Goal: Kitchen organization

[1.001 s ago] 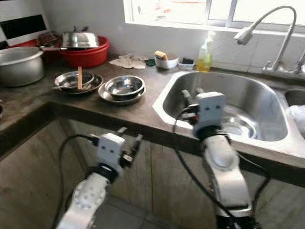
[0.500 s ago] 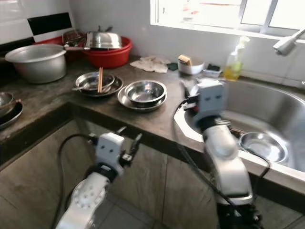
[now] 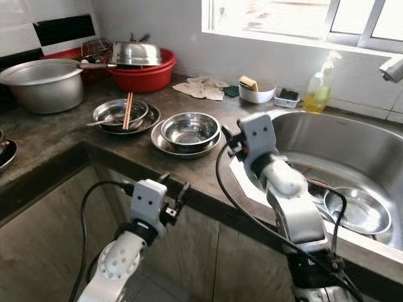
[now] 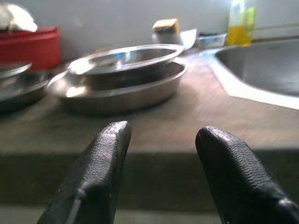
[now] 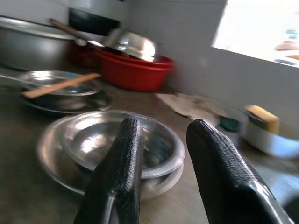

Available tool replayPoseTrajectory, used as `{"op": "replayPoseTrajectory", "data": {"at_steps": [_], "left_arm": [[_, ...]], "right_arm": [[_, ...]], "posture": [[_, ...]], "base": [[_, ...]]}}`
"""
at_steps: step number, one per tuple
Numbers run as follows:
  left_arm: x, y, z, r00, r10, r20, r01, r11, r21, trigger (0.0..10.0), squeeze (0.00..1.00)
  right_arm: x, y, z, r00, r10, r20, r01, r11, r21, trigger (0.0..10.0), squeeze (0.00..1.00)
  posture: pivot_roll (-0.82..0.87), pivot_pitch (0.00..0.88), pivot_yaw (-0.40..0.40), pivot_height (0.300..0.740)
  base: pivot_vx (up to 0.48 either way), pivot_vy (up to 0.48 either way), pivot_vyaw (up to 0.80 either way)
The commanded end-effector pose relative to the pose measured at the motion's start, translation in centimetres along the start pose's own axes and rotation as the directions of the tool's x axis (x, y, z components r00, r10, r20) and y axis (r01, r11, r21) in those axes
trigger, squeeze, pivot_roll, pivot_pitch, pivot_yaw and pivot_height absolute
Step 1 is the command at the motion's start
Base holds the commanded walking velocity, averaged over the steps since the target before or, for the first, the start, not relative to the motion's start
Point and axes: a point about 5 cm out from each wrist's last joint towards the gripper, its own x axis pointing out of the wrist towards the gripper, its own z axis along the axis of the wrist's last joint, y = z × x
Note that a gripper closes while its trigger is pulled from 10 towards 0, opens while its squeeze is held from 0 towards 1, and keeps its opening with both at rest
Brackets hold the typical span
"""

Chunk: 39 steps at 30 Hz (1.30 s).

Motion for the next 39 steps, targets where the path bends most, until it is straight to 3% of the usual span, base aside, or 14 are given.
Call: {"op": "replayPoseTrajectory", "data": {"at_steps": [1,3,12,19,25,28,29,30,31,34,36,37,38,39], "left_arm": [[-0.2,-0.1,-0.3,1.000,-0.002,-0.016,0.002,1.000,-0.001,10.0,0.00],[-0.4,-0.3,-0.6,1.000,-0.007,-0.028,0.007,1.000,-0.006,10.0,0.00],[-0.8,-0.7,-0.6,0.999,-0.026,-0.031,0.025,0.999,-0.025,10.0,0.00],[-1.4,-1.7,-0.4,0.998,-0.065,-0.015,0.064,0.995,-0.073,10.0,0.00],[-1.7,-1.7,-0.5,0.998,-0.050,-0.026,0.048,0.996,-0.081,10.0,0.00],[-1.9,-1.7,-0.5,0.998,-0.048,-0.030,0.045,0.996,-0.083,10.0,0.00],[-1.9,-1.8,-0.5,0.998,-0.046,-0.030,0.044,0.996,-0.084,10.0,0.00],[-2.0,-1.8,-0.4,0.998,-0.046,-0.030,0.043,0.995,-0.085,10.0,0.00],[-2.1,-1.8,-0.5,0.998,-0.045,-0.033,0.042,0.995,-0.086,10.0,0.00],[-2.1,-1.8,-0.5,0.998,-0.043,-0.035,0.040,0.995,-0.087,10.0,0.00],[-2.2,-1.9,-0.5,0.998,-0.042,-0.037,0.039,0.995,-0.089,10.0,0.00],[-2.2,-1.9,-0.5,0.998,-0.042,-0.037,0.039,0.995,-0.089,10.0,0.00],[-2.2,-1.9,-0.5,0.998,-0.042,-0.039,0.039,0.995,-0.092,10.0,0.00],[-2.3,-1.9,-0.4,0.998,-0.043,-0.040,0.039,0.995,-0.092,10.0,0.00]], "right_arm": [[0.4,-0.3,0.0,0.999,0.036,-0.017,-0.037,0.999,-0.016,10.0,0.00],[1.4,-0.8,-0.2,0.995,0.079,-0.063,-0.083,0.995,-0.061,10.0,0.00],[3.4,-1.1,-0.1,0.976,0.171,-0.135,-0.183,0.980,-0.074,10.0,0.00],[5.7,-0.4,-0.7,0.906,0.356,-0.228,-0.365,0.931,0.005,10.0,0.00],[7.1,-0.1,-0.6,0.867,0.430,-0.252,-0.450,0.893,-0.026,10.0,0.00],[7.6,-0.2,-0.3,0.868,0.421,-0.263,-0.448,0.892,-0.053,10.0,0.00],[7.7,-0.2,-0.2,0.870,0.414,-0.267,-0.445,0.893,-0.066,10.0,0.58],[7.8,-0.3,-0.1,0.871,0.410,-0.269,-0.444,0.893,-0.075,10.0,0.58],[8.0,-0.1,0.1,0.863,0.430,-0.264,-0.463,0.883,-0.074,10.0,1.00],[8.2,0.0,0.3,0.858,0.441,-0.265,-0.476,0.875,-0.083,10.0,1.00],[8.5,0.0,0.5,0.856,0.441,-0.271,-0.480,0.872,-0.095,10.0,0.34],[8.5,0.0,0.5,0.856,0.441,-0.271,-0.480,0.872,-0.095,10.0,0.34],[8.8,0.1,0.4,0.848,0.439,-0.299,-0.490,0.863,-0.123,10.0,0.00],[8.8,0.1,0.3,0.844,0.436,-0.312,-0.495,0.858,-0.138,10.0,0.00]], "posture": [[0.03,0.000,-0.075,0.740],[0.04,0.000,-0.081,0.740],[0.04,0.000,-0.092,0.740],[0.05,0.000,-0.103,0.740],[0.05,0.000,-0.124,0.740],[0.05,0.000,-0.128,0.740],[0.05,0.000,-0.129,0.740],[0.05,0.000,-0.131,0.740],[0.06,0.000,-0.132,0.740],[0.05,0.002,-0.133,0.740],[0.05,0.005,-0.133,0.740],[0.05,0.005,-0.133,0.740],[0.05,0.011,-0.132,0.740],[0.05,0.012,-0.133,0.740]], "base": [[0.000,0.000,0.00],[0.000,0.000,0.00],[0.000,0.000,0.00],[0.000,0.000,0.00],[0.000,0.000,0.00],[0.000,0.000,0.00],[0.000,0.000,0.00],[0.000,0.000,0.00],[0.000,0.000,0.00],[0.000,0.000,0.00],[0.000,0.000,0.00],[0.000,0.000,0.00],[0.000,0.000,0.00],[0.000,0.000,0.00]]}}
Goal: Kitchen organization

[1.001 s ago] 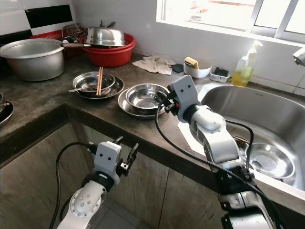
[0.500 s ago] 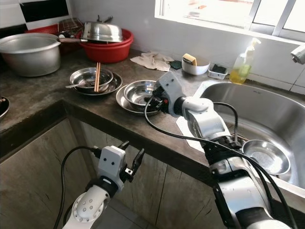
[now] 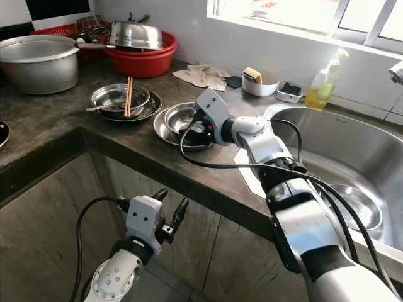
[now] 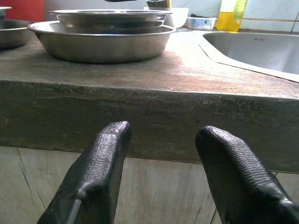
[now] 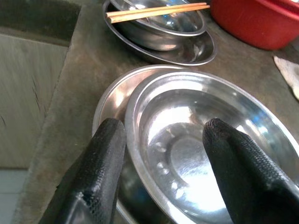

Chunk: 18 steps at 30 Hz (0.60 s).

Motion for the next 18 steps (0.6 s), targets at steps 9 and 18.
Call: {"op": "replayPoseTrajectory", "data": {"at_steps": [9,18], "left_arm": [[-0.11,-0.43,0.59,1.000,-0.005,0.010,0.005,1.000,-0.012,10.0,0.00],[-0.12,-0.44,0.58,1.000,-0.003,0.008,0.003,1.000,-0.012,10.0,0.00]], "right_arm": [[0.60,-0.18,0.35,0.996,0.005,-0.092,-0.016,0.993,-0.117,10.0,0.00],[0.75,-0.46,0.15,0.990,-0.043,-0.135,0.023,0.989,-0.147,10.0,0.00]], "posture": [[0.04,0.021,-0.135,0.740],[0.05,0.023,-0.134,0.740]], "base": [[0.000,0.000,0.00],[0.000,0.000,0.00]]}}
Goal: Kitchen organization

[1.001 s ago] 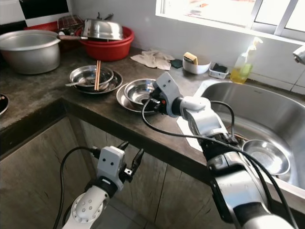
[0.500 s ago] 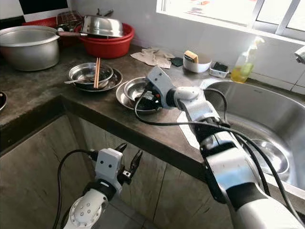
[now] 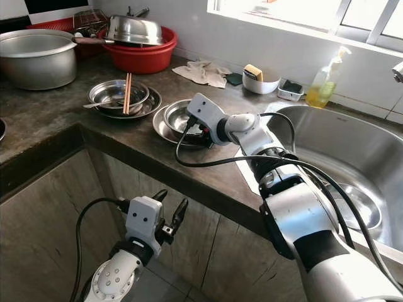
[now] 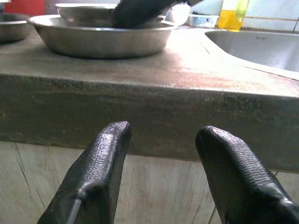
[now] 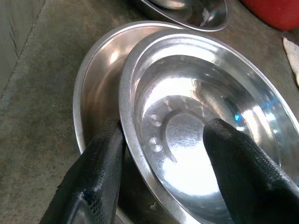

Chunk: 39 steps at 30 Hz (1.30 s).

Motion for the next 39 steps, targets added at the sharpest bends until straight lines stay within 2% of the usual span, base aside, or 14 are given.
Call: {"op": "replayPoseTrajectory", "data": {"at_steps": [1,15,22,23,24,25,26,27,28,39], "left_arm": [[0.05,-0.40,0.35,1.000,-0.009,0.005,0.009,1.000,-0.012,10.0,0.00],[0.24,-0.38,0.38,1.000,-0.004,0.007,0.004,1.000,-0.010,10.0,0.00],[0.27,-0.41,0.36,1.000,-0.002,0.006,0.002,1.000,-0.010,10.0,0.00],[0.29,-0.41,0.37,1.000,-0.001,0.006,0.002,1.000,-0.011,10.0,0.00],[0.30,-0.42,0.35,1.000,-0.001,0.005,0.002,1.000,-0.011,10.0,0.00],[0.31,-0.44,0.35,1.000,-0.001,0.005,0.001,1.000,-0.011,10.0,0.00],[0.31,-0.44,0.35,1.000,-0.001,0.005,0.001,1.000,-0.011,10.0,0.00],[0.34,-0.46,0.34,1.000,-0.001,0.005,0.001,1.000,-0.011,10.0,0.00],[0.34,-0.48,0.34,1.000,-0.002,0.005,0.002,1.000,-0.011,10.0,0.00],[0.53,-0.55,0.44,1.000,-0.001,0.011,0.001,1.000,-0.012,10.0,0.00]], "right_arm": [[-0.22,-0.59,0.55,1.000,-0.026,-0.004,0.026,0.999,-0.028,10.0,0.00],[0.33,-0.18,0.61,0.996,-0.019,-0.082,0.011,0.995,-0.103,10.0,0.00],[0.50,0.00,0.57,0.995,-0.015,-0.097,0.005,0.995,-0.104,10.0,0.00],[0.56,0.08,0.56,0.995,-0.012,-0.102,0.001,0.994,-0.106,8.8,0.00],[0.59,0.11,0.53,0.994,-0.012,-0.107,0.000,0.994,-0.107,9.9,0.00],[0.62,0.15,0.50,0.994,-0.011,-0.110,-0.001,0.994,-0.109,8.2,0.00],[0.62,0.15,0.50,0.994,-0.011,-0.110,-0.001,0.994,-0.109,8.2,0.00],[0.65,0.15,0.44,0.993,-0.018,-0.118,0.005,0.994,-0.110,2.9,0.00],[0.66,0.16,0.43,0.993,-0.018,-0.120,0.005,0.994,-0.111,0.0,0.00],[0.65,-0.06,1.02,0.996,-0.035,-0.088,0.026,0.994,-0.104,0.0,0.00]], "posture": [[0.04,0.023,-0.132,0.740],[0.04,0.019,-0.133,0.740],[0.04,0.015,-0.136,0.740],[0.04,0.014,-0.138,0.740],[0.04,0.012,-0.139,0.740],[0.04,0.011,-0.140,0.740],[0.04,0.011,-0.140,0.740],[0.04,0.008,-0.141,0.740],[0.04,0.008,-0.141,0.740],[0.05,0.000,-0.144,0.740]], "base": [[0.000,0.000,0.00],[0.000,0.000,0.00],[0.000,0.000,0.00],[0.000,0.000,0.00],[0.000,0.000,0.00],[0.000,0.000,0.00],[0.000,0.000,0.00],[0.000,0.000,0.00],[0.000,0.000,0.00],[0.000,0.000,0.00]]}}
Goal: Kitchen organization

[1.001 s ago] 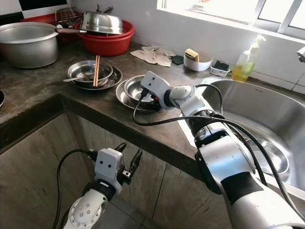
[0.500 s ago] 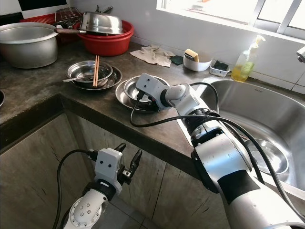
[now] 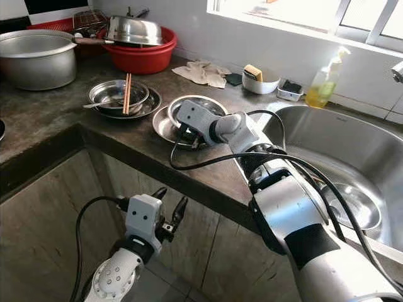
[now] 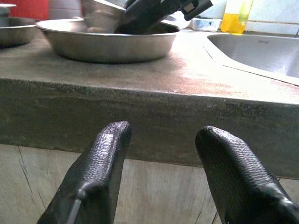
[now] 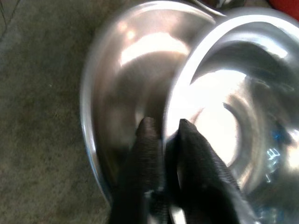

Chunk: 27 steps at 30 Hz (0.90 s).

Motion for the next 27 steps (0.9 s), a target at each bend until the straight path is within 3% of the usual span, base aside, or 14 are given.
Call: {"op": "replayPoseTrajectory", "data": {"at_steps": [1,6,9,13,17,19,21,23,24,25,26,27], "left_arm": [[0.2,-0.5,0.2,1.000,-0.015,0.006,0.015,1.000,-0.009,10.0,0.00],[0.3,-0.4,0.2,1.000,-0.011,0.008,0.011,1.000,-0.005,10.0,0.00],[0.3,-0.3,0.2,1.000,-0.011,0.010,0.011,1.000,-0.003,10.0,0.00],[0.5,-0.3,0.3,1.000,-0.011,0.013,0.011,1.000,-0.003,10.0,0.00],[0.7,0.0,0.4,1.000,-0.005,0.016,0.005,1.000,0.004,10.0,0.00],[0.7,0.0,0.4,1.000,-0.003,0.017,0.003,1.000,0.005,10.0,0.00],[0.9,0.2,0.7,1.000,0.004,0.030,-0.005,1.000,0.005,10.0,0.00],[1.1,0.4,1.1,0.999,0.011,0.044,-0.011,1.000,0.002,10.0,0.00],[1.1,0.4,1.1,0.999,0.011,0.044,-0.011,1.000,0.002,10.0,0.00],[1.3,0.6,1.4,0.998,0.020,0.056,-0.019,1.000,-0.006,10.0,0.00],[1.3,0.6,1.4,0.998,0.020,0.056,-0.019,1.000,-0.006,10.0,0.00],[1.5,0.8,1.7,0.998,0.026,0.062,-0.025,1.000,-0.014,10.0,0.00]], "right_arm": [[-0.4,-0.7,0.2,1.000,-0.018,0.005,0.018,1.000,0.009,0.0,0.00],[-0.8,-1.3,0.3,0.997,-0.061,0.037,0.060,0.998,0.028,0.0,0.00],[-1.1,-1.8,1.0,0.984,-0.127,0.125,0.119,0.990,0.075,0.0,0.00],[-1.7,-2.7,2.0,0.935,-0.241,0.259,0.197,0.963,0.185,0.0,0.00],[-3.4,-4.3,2.3,0.808,-0.453,0.377,0.309,0.870,0.384,0.0,0.00],[-3.7,-4.5,2.2,0.783,-0.487,0.387,0.322,0.850,0.417,0.0,0.00],[-5.1,-4.7,1.8,0.690,-0.590,0.419,0.375,0.786,0.491,0.0,0.00],[-6.6,-4.3,1.1,0.599,-0.676,0.429,0.424,0.722,0.546,0.0,0.00],[-6.6,-4.3,1.1,0.599,-0.676,0.429,0.424,0.722,0.546,0.0,0.00],[-7.7,-3.6,0.5,0.540,-0.729,0.420,0.446,0.671,0.592,0.0,0.00],[-7.7,-3.6,0.5,0.540,-0.729,0.420,0.446,0.671,0.592,0.0,0.00],[-8.8,-2.7,0.1,0.487,-0.770,0.412,0.484,0.631,0.606,0.0,0.00]], "posture": [[0.05,0.000,-0.144,0.740],[0.05,0.000,-0.143,0.740],[0.05,0.000,-0.140,0.740],[0.05,0.000,-0.139,0.740],[0.05,0.000,-0.125,0.740],[0.05,0.000,-0.123,0.740],[0.05,0.000,-0.116,0.740],[0.04,0.000,-0.106,0.740],[0.04,0.000,-0.106,0.740],[0.04,0.000,-0.105,0.740],[0.04,0.000,-0.105,0.740],[0.04,0.000,-0.098,0.740]], "base": [[0.000,0.000,0.00],[0.000,0.000,0.00],[0.000,0.000,0.00],[0.000,0.000,0.00],[0.000,0.000,0.00],[0.000,0.000,0.00],[0.000,0.000,0.00],[0.000,0.000,0.00],[0.000,0.000,0.00],[0.000,0.000,0.00],[0.000,0.000,0.00],[0.000,0.000,0.00]]}}
